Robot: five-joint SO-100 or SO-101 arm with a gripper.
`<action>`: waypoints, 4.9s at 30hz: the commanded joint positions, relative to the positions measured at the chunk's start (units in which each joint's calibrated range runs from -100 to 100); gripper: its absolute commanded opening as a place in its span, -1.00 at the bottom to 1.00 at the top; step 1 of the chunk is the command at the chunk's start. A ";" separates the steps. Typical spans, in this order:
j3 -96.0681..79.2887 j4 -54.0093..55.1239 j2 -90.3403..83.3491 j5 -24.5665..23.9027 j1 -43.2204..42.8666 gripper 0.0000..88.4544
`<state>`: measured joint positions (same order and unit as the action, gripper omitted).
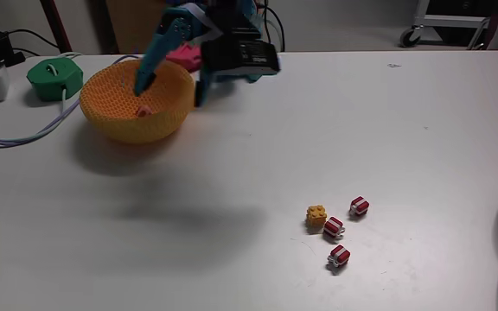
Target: Place cube pieces into the yellow basket
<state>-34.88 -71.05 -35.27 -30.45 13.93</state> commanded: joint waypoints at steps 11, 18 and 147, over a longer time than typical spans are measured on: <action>0.93 61.49 39.34 -19.93 -36.20 -0.11; 8.16 71.05 51.93 -20.66 -34.99 -0.23; 3.73 -16.79 -10.09 17.05 31.46 -1.00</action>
<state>-29.26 -87.02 -44.81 -14.29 43.62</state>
